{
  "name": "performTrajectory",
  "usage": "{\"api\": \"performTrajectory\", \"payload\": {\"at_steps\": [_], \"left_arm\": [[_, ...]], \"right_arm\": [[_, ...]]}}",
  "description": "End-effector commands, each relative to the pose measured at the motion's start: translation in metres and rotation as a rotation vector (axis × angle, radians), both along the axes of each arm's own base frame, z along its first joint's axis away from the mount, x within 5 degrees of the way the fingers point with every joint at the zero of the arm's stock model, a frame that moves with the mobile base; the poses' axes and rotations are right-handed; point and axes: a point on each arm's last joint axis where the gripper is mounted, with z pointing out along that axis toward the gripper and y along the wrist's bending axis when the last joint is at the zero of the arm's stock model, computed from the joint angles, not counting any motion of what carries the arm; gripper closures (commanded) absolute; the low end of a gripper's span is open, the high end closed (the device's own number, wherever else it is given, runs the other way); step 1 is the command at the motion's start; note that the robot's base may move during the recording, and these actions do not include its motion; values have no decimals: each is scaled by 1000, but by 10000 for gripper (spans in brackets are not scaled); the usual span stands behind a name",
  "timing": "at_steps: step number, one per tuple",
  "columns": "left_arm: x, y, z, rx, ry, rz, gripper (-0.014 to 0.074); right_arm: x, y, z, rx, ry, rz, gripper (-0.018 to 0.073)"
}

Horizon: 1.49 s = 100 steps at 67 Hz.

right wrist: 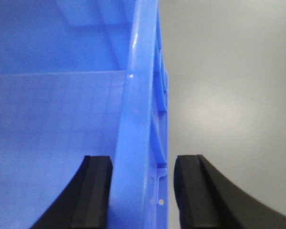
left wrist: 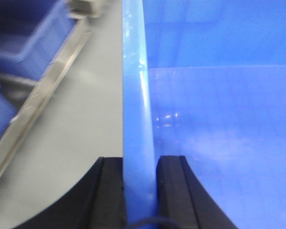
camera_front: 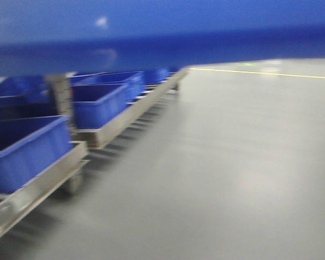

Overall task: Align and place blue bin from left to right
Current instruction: 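Carry the blue bin with both grippers across the floor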

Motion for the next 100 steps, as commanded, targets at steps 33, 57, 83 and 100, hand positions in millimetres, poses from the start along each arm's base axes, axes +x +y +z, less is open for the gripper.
{"api": "performTrajectory", "payload": {"at_steps": [33, 57, 83, 100], "left_arm": [[-3, -3, 9, -48, -61, -54, 707], [-3, -3, 9, -48, -61, -54, 707], [-3, -3, 9, -48, -61, -54, 707], [-3, -3, 9, -48, -61, -54, 707]], "right_arm": [[2, -2, 12, 68, -92, -18, 629], [2, -2, 12, 68, -92, -18, 629], [2, -2, 12, 68, -92, -18, 629], [2, -2, 12, 68, -92, -18, 629]]}}
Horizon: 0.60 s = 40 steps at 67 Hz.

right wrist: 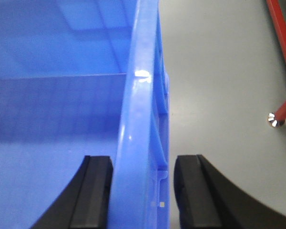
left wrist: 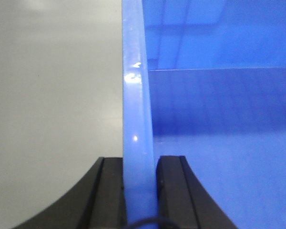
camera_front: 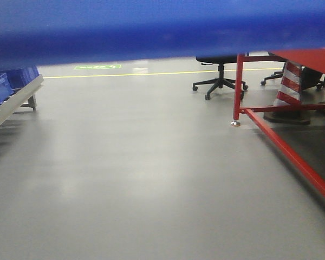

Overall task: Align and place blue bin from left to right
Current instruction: 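Carry the blue bin with both grippers across the floor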

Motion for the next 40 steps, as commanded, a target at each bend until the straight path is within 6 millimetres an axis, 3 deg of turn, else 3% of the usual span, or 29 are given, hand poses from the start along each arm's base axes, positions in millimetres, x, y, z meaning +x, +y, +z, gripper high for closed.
{"api": "performTrajectory", "payload": {"at_steps": [1, 40], "left_arm": [[-3, -3, 9, -48, -61, -54, 707], [-3, -3, 9, -48, -61, -54, 707]], "right_arm": [[3, -1, 11, 64, -90, -17, 629], [3, -1, 11, 64, -90, -17, 629]]}}
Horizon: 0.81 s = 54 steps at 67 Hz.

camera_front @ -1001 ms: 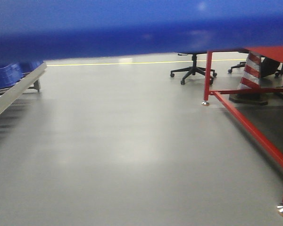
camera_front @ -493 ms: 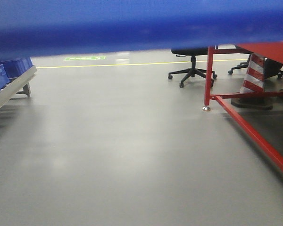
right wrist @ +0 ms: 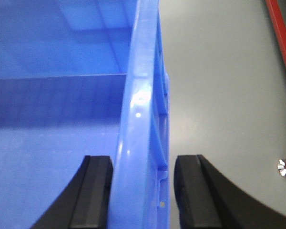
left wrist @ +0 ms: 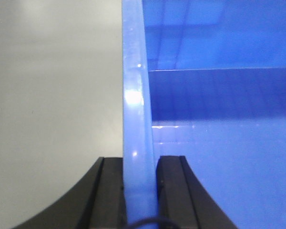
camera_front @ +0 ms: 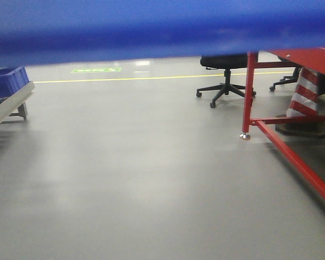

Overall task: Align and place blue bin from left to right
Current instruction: 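Carry the blue bin with both grippers across the floor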

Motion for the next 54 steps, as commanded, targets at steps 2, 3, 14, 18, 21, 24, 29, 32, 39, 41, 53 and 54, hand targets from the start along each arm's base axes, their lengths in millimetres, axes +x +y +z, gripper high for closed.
{"api": "performTrajectory", "payload": {"at_steps": [2, 3, 14, 18, 21, 24, 29, 32, 39, 41, 53, 54], "left_arm": [[-3, -3, 9, -48, -61, -54, 707], [-3, -3, 9, -48, -61, -54, 707], [-3, -3, 9, -48, -61, -54, 707], [-3, -3, 9, -48, -61, -54, 707], [-3, -3, 9, -48, -61, -54, 707], [-3, -3, 9, -48, -61, -54, 707], [-3, -3, 9, -48, -61, -54, 707], [-3, -3, 9, -48, -61, -54, 707], [-3, -3, 9, -48, -61, -54, 707], [-3, -3, 9, -48, -61, -54, 707], [-3, -3, 9, -48, -61, -54, 707], [-3, -3, 9, -48, -61, -54, 707]], "right_arm": [[3, -1, 11, 64, -90, -17, 629], [3, -1, 11, 64, -90, -17, 629], [3, -1, 11, 64, -90, -17, 629], [3, -1, 11, 64, -90, -17, 629], [3, -1, 11, 64, -90, -17, 629], [3, -1, 11, 64, -90, -17, 629], [3, -1, 11, 64, -90, -17, 629], [3, -1, 11, 64, -90, -17, 629], [3, -1, 11, 64, -90, -17, 629], [3, -1, 11, 64, -90, -17, 629], [3, -1, 11, 64, -90, -17, 629], [3, -1, 11, 64, -90, -17, 629]]}}
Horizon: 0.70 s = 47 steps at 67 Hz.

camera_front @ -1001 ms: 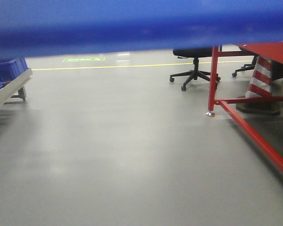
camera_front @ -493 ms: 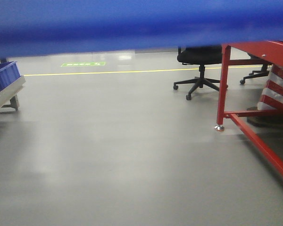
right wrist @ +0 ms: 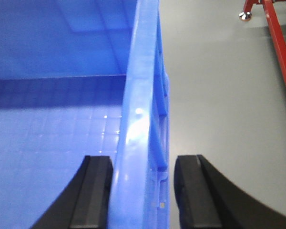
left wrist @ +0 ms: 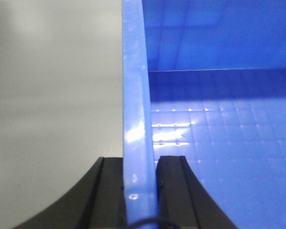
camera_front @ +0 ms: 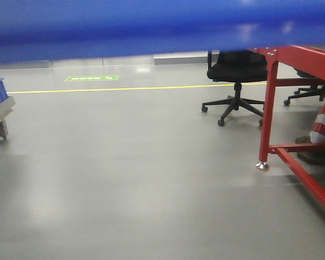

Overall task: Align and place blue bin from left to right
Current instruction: 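Carry the blue bin with both grippers across the floor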

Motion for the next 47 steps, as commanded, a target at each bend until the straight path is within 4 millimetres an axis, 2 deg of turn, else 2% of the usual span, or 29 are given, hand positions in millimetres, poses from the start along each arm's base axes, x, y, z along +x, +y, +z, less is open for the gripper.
{"api": "performTrajectory", "payload": {"at_steps": [1, 47], "left_arm": [[-3, -3, 9, -48, -61, -54, 707], [-3, -3, 9, -48, -61, -54, 707]], "right_arm": [[3, -1, 11, 63, -89, -17, 629], [3, -1, 11, 63, -89, -17, 629]]}}
